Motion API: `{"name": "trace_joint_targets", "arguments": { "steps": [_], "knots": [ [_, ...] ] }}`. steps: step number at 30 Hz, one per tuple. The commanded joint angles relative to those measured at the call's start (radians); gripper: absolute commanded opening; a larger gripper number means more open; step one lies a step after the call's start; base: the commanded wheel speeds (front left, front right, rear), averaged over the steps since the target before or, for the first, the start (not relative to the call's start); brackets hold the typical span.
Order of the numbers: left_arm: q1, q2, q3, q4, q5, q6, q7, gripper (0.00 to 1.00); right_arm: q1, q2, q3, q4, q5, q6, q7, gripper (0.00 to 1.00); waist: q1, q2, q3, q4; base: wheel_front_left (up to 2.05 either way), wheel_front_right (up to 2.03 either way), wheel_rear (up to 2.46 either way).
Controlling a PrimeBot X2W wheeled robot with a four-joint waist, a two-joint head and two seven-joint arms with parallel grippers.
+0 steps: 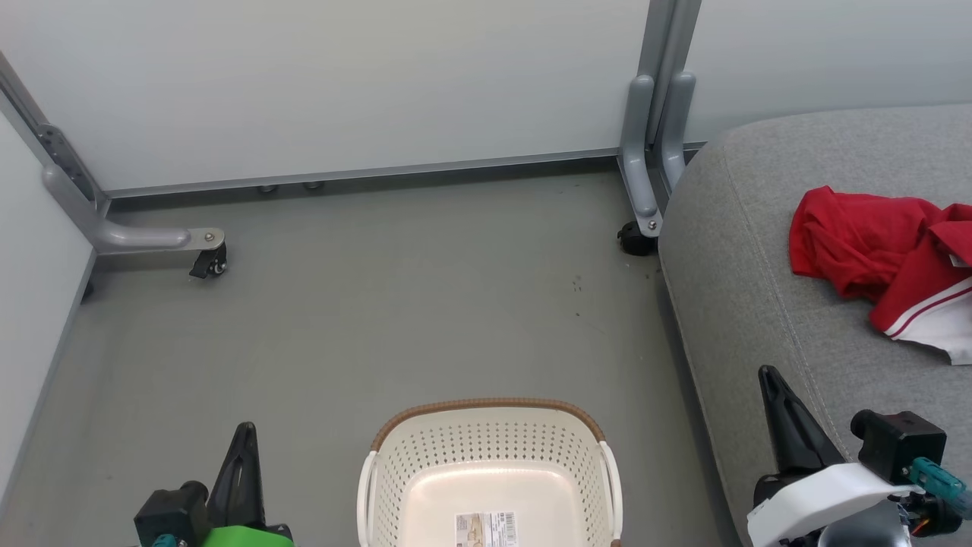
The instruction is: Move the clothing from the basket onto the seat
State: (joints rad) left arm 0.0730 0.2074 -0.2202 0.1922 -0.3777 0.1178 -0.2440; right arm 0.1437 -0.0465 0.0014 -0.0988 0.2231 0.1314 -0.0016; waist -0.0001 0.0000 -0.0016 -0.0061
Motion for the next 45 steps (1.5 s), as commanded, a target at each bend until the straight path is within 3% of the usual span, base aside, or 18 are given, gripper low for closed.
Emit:
{"name": "trace_joint_targets", "arguments": {
  "steps": [1,21,45],
  "knots": [
    [-0.014,0.004,0.019,-0.014,-0.043,-0.009,0.010,0.00,-0.012,-0.009,-0.002,-0.004,0.054,0.000,-0.002,0.00,0.0001,0.0000,0.000,0.000,0.00,0.00,0.00],
    [-0.064,-0.032,0.096,0.007,-0.356,-0.071,0.095,0.00,-0.082,-0.030,-0.005,0.090,0.424,0.000,0.008,0.00,0.0001,0.0000,0.001,0.001,0.00,0.00,0.00],
    [-0.105,-0.071,0.172,0.020,-0.648,-0.131,0.179,0.00,-0.140,-0.039,-0.018,0.171,0.760,0.000,0.024,0.00,0.0001,0.0000,0.002,0.002,0.00,0.00,0.00]
  ]
}}
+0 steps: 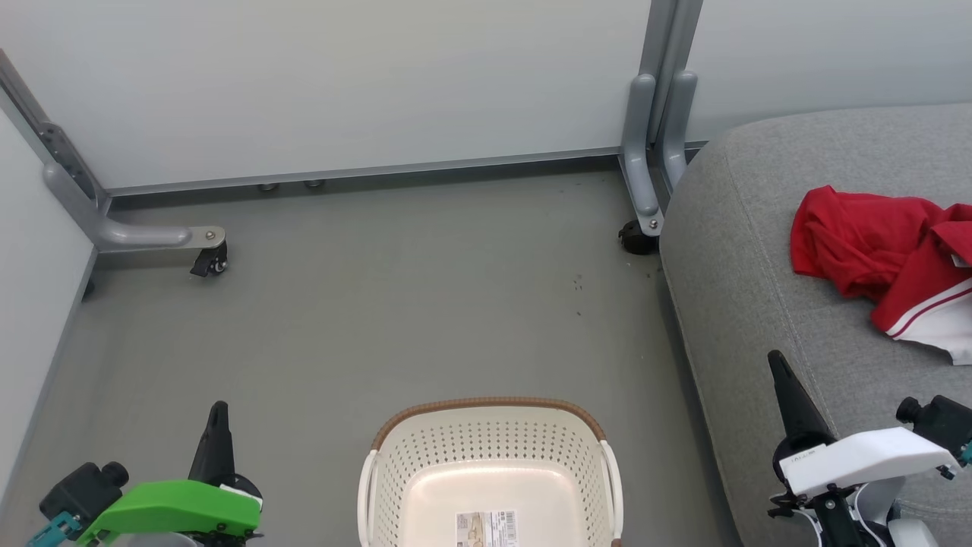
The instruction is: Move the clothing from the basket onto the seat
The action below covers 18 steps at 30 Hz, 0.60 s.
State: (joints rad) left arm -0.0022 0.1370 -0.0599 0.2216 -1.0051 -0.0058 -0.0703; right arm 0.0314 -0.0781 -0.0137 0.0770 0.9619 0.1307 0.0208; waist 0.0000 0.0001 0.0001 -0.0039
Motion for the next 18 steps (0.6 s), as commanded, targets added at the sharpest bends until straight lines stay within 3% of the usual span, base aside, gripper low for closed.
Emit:
{"name": "trace_joint_targets", "arguments": {
  "steps": [1,18],
  "knots": [
    [-0.032,-0.002,0.015,-0.009,-0.033,-0.009,0.009,0.00,-0.030,-0.008,-0.003,-0.002,0.035,0.000,0.003,0.00,0.0000,-0.0001,0.000,0.000,0.00,0.00,0.00],
    [-0.055,-0.024,0.059,0.000,-0.199,-0.043,0.058,0.00,-0.063,-0.010,-0.017,0.046,0.224,0.000,0.017,0.00,0.0000,-0.0001,0.001,0.001,0.00,0.00,0.00]
  ]
}}
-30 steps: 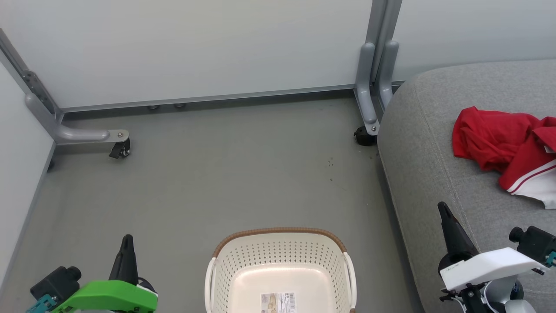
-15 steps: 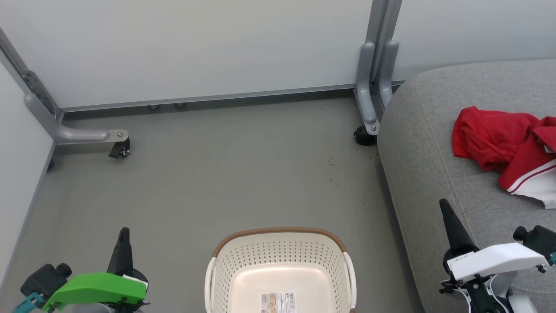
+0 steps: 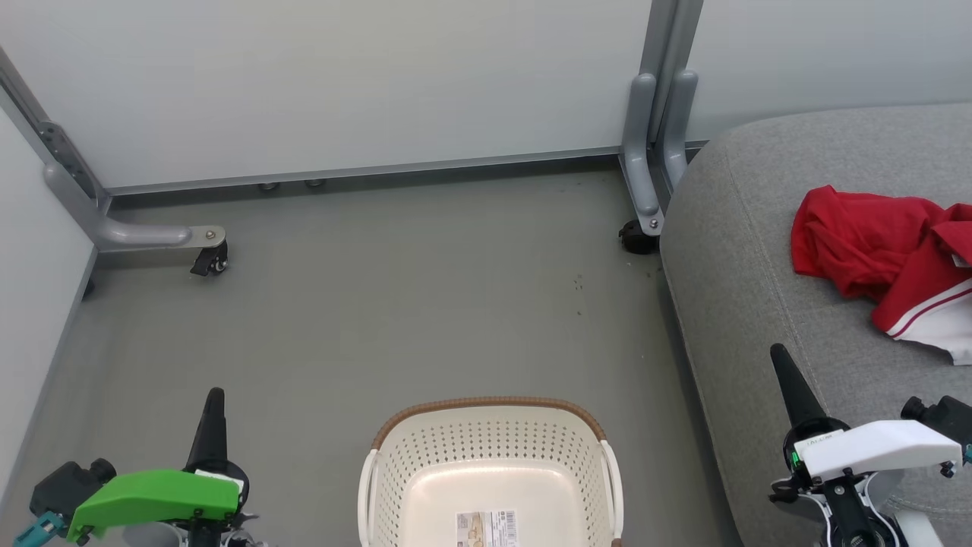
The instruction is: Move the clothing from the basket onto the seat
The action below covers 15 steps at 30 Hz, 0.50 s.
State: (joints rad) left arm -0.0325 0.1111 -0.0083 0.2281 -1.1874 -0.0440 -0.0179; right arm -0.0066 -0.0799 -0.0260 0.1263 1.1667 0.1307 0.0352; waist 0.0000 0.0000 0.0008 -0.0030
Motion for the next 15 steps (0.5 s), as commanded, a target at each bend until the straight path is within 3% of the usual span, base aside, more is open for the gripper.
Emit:
{"name": "trace_joint_targets", "arguments": {
  "steps": [1,15],
  "knots": [
    [-0.027,0.001,0.009,-0.006,-0.026,-0.007,0.009,0.00,-0.027,-0.008,-0.005,-0.001,0.028,0.000,0.003,0.00,0.0000,0.0000,0.000,0.000,0.00,0.00,0.00],
    [-0.043,-0.017,0.041,0.001,-0.143,-0.032,0.043,0.00,-0.050,-0.007,-0.016,0.033,0.160,0.000,0.015,0.00,0.0000,0.0000,0.001,0.001,0.00,0.00,0.00]
  ]
}}
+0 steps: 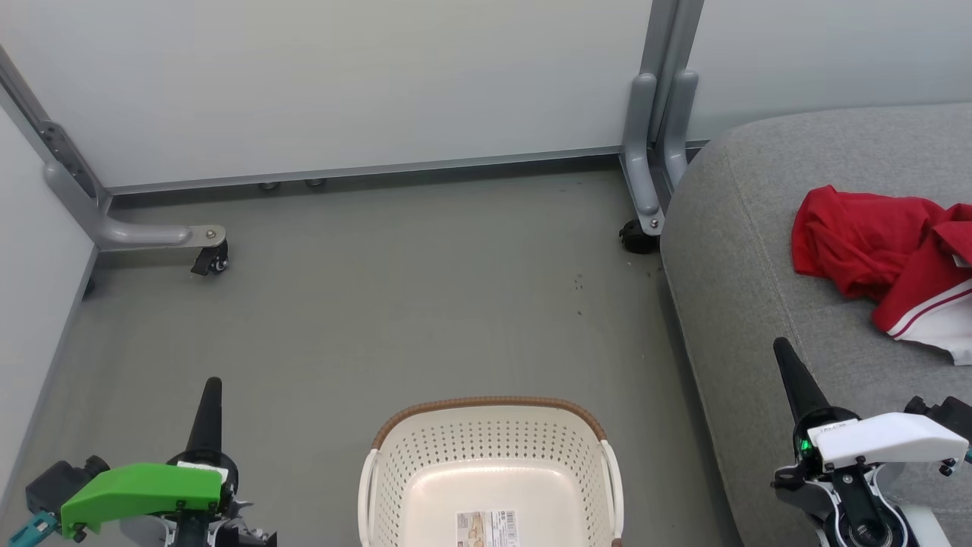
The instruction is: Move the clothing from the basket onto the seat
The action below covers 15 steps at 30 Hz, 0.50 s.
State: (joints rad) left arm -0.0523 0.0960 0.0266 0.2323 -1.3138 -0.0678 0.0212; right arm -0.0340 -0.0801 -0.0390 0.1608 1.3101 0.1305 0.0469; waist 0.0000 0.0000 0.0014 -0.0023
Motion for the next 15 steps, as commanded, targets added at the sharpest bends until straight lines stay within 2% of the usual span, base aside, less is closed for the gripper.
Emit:
{"name": "trace_joint_targets", "arguments": {
  "steps": [1,15],
  "knots": [
    [-0.025,-0.002,0.009,-0.003,-0.026,-0.009,0.006,0.00,-0.023,-0.007,-0.004,0.002,0.027,0.001,0.005,0.00,0.0000,0.0000,0.000,0.000,0.00,0.00,0.00],
    [-0.039,-0.017,0.037,0.004,-0.128,-0.032,0.038,0.00,-0.043,-0.005,-0.016,0.032,0.142,0.001,0.016,0.00,0.0000,0.0000,0.001,0.001,0.00,0.00,0.00]
  ]
}}
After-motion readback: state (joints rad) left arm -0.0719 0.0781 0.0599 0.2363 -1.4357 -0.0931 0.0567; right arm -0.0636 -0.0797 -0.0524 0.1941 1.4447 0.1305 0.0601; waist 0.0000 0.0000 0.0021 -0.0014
